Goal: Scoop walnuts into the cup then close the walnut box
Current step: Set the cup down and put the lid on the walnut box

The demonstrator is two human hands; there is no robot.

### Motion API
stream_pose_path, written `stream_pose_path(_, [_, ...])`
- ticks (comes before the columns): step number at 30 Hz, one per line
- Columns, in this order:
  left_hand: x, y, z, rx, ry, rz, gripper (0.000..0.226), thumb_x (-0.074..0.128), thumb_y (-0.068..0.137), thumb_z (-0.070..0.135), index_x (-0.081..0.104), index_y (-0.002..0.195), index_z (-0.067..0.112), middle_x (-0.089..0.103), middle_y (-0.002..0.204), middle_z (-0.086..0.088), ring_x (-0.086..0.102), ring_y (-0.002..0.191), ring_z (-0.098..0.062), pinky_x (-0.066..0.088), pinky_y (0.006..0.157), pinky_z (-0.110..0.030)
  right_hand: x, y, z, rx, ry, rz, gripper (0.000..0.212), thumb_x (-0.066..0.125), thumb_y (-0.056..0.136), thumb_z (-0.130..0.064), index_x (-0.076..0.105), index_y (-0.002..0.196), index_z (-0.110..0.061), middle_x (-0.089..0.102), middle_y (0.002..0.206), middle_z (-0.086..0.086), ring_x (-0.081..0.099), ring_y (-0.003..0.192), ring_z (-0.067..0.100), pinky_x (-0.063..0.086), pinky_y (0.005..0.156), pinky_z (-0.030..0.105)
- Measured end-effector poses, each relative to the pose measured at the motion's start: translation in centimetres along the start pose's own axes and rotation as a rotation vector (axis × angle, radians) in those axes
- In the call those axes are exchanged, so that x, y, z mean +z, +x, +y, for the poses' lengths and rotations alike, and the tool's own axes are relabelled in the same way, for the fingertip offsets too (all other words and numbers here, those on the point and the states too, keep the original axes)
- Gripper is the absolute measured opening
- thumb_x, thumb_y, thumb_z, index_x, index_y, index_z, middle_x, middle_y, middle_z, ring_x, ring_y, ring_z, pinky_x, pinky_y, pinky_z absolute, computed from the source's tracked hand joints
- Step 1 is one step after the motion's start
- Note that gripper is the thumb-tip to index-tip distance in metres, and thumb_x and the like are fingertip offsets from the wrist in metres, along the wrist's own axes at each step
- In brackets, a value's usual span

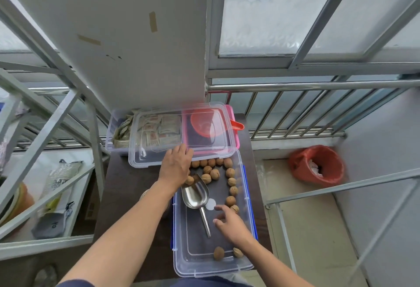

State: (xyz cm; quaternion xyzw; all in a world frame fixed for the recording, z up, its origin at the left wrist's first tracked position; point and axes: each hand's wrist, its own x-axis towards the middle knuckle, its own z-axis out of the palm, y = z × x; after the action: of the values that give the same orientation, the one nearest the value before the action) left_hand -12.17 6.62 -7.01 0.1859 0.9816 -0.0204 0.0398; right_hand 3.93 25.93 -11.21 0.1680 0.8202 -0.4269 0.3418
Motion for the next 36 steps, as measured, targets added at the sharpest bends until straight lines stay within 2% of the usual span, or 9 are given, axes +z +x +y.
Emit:
stream_pose_path(9, [-5.4,1.0,-0.4,0.195,0.043,0.258,0.036,0.078,0.065,-0.012,0.061,0.088,0.009,0.058,0.083,-0.012,0.057,0.066,-0.031,0.048,0.048,-0.04,-2.6,-2.9,-2.2,-0.166,0.279,0.052,0.028,0.06,0.099,-0.015,0.065,0.116,-0.037,0.079,0.103,-0.002,0.074,0.1,0.012,0.06,0.092,0.046])
stream_pose_path(12, [-11.4,-0.5,0.3,0.203,-0.072,0.407,0.025,0.082,0.079,0.002,0.063,0.095,0.007,0.062,0.097,-0.012,0.06,0.074,-0.028,0.053,0.054,-0.035,-5.4,-3.8,-4.5,-0.305,0.463,0.2,0.032,0.06,0.1,-0.005,0.066,0.118,-0.03,0.079,0.106,-0.001,0.072,0.105,0.014,0.058,0.088,0.033])
stream_pose_path(17, [-20.5,-5.8,1.7,-0.09,-0.62,0.444,0.031,0.074,0.098,0.038,0.051,0.096,0.016,0.058,0.068,0.007,0.058,0.056,-0.016,0.045,0.051,-0.025,-10.2,-4.6,-8.1,-0.449,0.708,0.298,0.062,0.072,0.094,-0.037,0.04,0.146,-0.037,0.055,0.137,-0.025,0.054,0.12,-0.022,0.046,0.098,0.007])
stream_pose_path(22, [-16.4,-8.1,3.0,-0.45,-1.282,0.29,0.021,0.071,0.096,0.046,0.064,0.111,0.033,0.077,0.08,0.005,0.07,0.056,-0.008,0.056,0.065,-0.028,-11.8,-5.4,-6.5,-0.424,0.652,0.335,0.057,0.075,0.087,-0.049,0.055,0.138,-0.034,0.074,0.121,-0.002,0.074,0.109,0.019,0.058,0.093,0.042])
stream_pose_path(24, [-11.5,-9.4,4.2,-0.539,-1.323,0.192,0.019,0.073,0.098,0.037,0.063,0.113,0.043,0.076,0.088,0.007,0.07,0.072,-0.001,0.052,0.073,-0.02,-11.7,-5.5,-4.5,-0.39,0.559,0.367,0.045,0.074,0.09,-0.044,0.062,0.13,-0.03,0.077,0.116,-0.006,0.075,0.104,0.012,0.058,0.093,0.039])
stream_pose_path(26, [-6.7,-10.9,5.2,-0.589,-1.253,0.057,0.047,0.076,0.096,0.03,0.052,0.133,0.045,0.069,0.106,0.007,0.068,0.093,-0.006,0.049,0.081,-0.016,-11.2,-4.9,-2.4,-0.336,0.474,0.372,0.034,0.073,0.092,-0.036,0.066,0.124,-0.029,0.077,0.115,-0.009,0.073,0.103,0.002,0.056,0.094,0.033])
stream_pose_path(29, [-2.1,-12.9,6.9,-0.632,-1.122,-0.061,0.089,0.073,0.096,0.027,0.019,0.167,0.027,0.056,0.138,0.0,0.058,0.128,-0.02,0.046,0.109,-0.033,-9.5,-3.2,0.1,-0.251,0.379,0.384,0.032,0.073,0.093,-0.032,0.066,0.123,-0.025,0.076,0.117,-0.005,0.071,0.103,0.0,0.053,0.087,0.023])
stream_pose_path(33, [-0.6,-14.7,8.8,-0.626,-1.069,-0.059,0.083,0.062,0.105,0.025,0.01,0.169,0.022,0.015,0.174,0.008,0.01,0.163,-0.01,0.009,0.127,-0.022,-8.0,-1.4,1.3,-0.219,0.3,0.408,0.015,0.071,0.094,-0.035,0.071,0.108,-0.03,0.078,0.102,-0.006,0.074,0.095,0.01,0.06,0.087,0.039])
stream_pose_path(36, [0.4,-16.2,9.3,-0.524,-0.893,-0.029,0.072,0.058,0.106,0.019,0.022,0.168,0.021,0.009,0.176,0.008,0.006,0.161,-0.005,0.011,0.127,-0.022,-7.1,0.0,2.8,-0.177,0.252,0.41,0.028,0.066,0.095,-0.048,0.07,0.115,-0.028,0.076,0.107,-0.006,0.071,0.1,0.012,0.058,0.093,0.046])
